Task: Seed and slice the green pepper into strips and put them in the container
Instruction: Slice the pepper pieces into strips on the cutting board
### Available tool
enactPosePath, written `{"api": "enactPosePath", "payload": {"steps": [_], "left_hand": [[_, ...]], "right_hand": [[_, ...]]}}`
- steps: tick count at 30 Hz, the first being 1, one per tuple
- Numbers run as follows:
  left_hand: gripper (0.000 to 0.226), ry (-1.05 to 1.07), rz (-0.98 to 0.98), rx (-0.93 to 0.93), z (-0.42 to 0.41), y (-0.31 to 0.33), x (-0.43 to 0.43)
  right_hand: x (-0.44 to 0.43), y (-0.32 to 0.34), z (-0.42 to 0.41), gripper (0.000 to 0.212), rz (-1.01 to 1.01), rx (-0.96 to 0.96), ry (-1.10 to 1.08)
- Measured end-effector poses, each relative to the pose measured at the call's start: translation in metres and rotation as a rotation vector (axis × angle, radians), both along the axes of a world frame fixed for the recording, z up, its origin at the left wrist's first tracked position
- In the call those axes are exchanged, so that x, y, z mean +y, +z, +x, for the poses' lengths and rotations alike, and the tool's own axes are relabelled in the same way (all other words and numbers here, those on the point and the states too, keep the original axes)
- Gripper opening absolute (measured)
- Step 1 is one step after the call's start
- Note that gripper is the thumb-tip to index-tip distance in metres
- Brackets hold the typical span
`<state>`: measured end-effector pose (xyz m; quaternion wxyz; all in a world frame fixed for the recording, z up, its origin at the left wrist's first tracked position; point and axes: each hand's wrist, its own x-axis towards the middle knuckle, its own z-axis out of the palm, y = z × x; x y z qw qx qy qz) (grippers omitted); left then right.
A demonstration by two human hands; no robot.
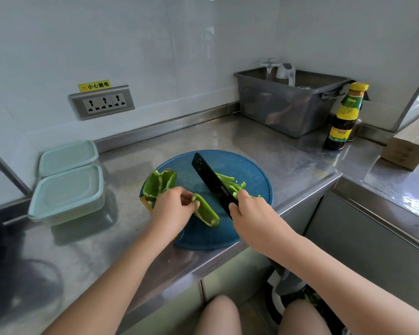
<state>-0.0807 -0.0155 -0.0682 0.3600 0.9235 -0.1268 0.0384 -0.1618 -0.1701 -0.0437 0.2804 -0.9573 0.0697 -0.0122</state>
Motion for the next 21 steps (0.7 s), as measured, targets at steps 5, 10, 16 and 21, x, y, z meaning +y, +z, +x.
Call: {"api": "enactPosePath", "payload": {"steps": [5,10,16,21], "left_hand": [[0.017,0.060,0.039,0.045,0.009,0.005,-0.011],[0.020,0.096,0.077,0.039,0.014,0.006,-0.016],[0.014,0.096,0.051,0.080,0.015,0.007,-0.015],[0.016,0.069,0.030,0.093,0.015,0.007,-0.014]], "right_hand": [[0.006,0.003,-0.008,0.031,0.007,-0.008,0.050],[0.007,-0.001,-0.013,0.024,-0.001,-0.021,0.037],[0.008,-0.006,-0.019,0.024,-0.063,-0.011,0.055],[0.008,-0.011,-0.022,0.022,-0.109,0.008,0.061]]}}
